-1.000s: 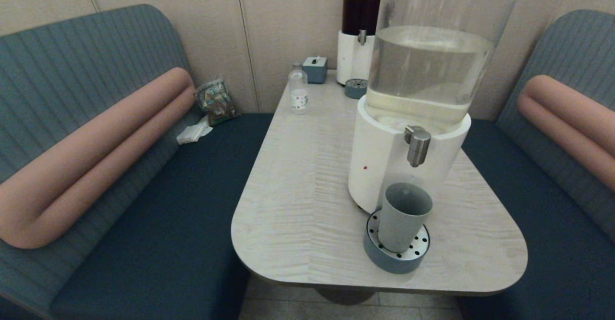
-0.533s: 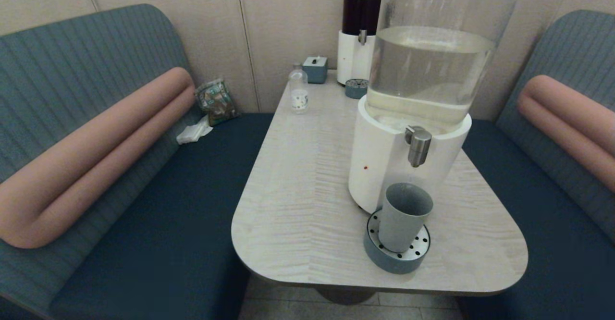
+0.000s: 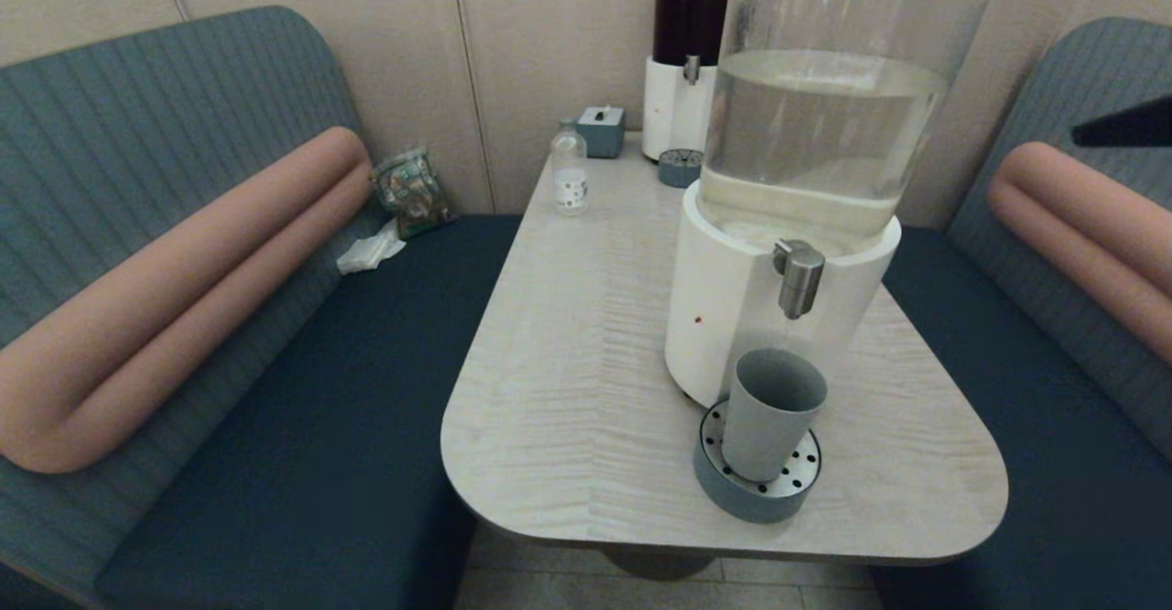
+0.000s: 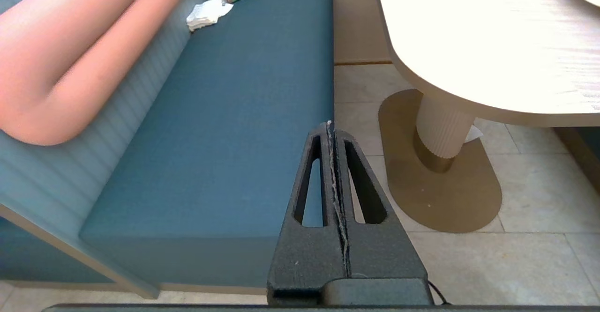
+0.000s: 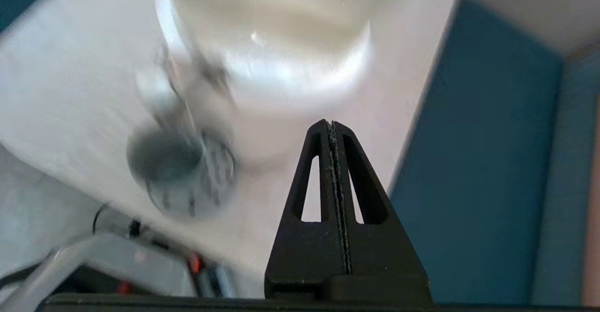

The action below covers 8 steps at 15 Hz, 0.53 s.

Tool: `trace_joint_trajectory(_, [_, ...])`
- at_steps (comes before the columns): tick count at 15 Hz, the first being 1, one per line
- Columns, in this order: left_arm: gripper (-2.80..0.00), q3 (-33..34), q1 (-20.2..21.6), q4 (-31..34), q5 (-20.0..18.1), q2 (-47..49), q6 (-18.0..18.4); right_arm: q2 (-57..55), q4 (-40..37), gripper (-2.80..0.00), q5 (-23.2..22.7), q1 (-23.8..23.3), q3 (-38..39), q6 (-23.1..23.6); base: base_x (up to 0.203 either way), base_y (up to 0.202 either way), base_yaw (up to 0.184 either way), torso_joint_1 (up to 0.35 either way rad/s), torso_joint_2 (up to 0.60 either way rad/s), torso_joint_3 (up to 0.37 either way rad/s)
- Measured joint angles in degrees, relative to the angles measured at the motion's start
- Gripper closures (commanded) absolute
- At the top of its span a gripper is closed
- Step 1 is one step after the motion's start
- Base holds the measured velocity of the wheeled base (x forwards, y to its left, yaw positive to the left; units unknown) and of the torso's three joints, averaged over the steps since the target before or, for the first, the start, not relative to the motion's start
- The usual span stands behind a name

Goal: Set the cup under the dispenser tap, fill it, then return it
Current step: Turn off the faucet

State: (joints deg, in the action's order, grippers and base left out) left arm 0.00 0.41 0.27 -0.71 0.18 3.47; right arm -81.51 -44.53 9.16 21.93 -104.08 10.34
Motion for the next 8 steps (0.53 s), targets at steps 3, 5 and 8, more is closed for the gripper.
trace_joint_trajectory(3, [0.00, 0.00, 0.00, 0.00, 0.02, 0.00, 0.02, -7.69, 3.40, 0.00, -1.90, 6.70, -6.49, 1.26, 0.000, 0.000, 0.000, 0.000, 0.00, 0.000])
trace_joint_trajectory(5, [0.00, 0.00, 0.00, 0.00, 0.00, 0.00, 0.02, -11.04, 4.22, 0.00, -4.91, 7.88, -6.61, -1.14, 0.000, 0.000, 0.000, 0.000, 0.00, 0.000])
trace_joint_trajectory(8, [0.00, 0.00, 0.00, 0.00, 0.02, 0.00, 0.01, -14.81, 4.51, 0.00, -7.00, 8.73, -6.19, -4.21, 0.000, 0.000, 0.000, 0.000, 0.00, 0.000])
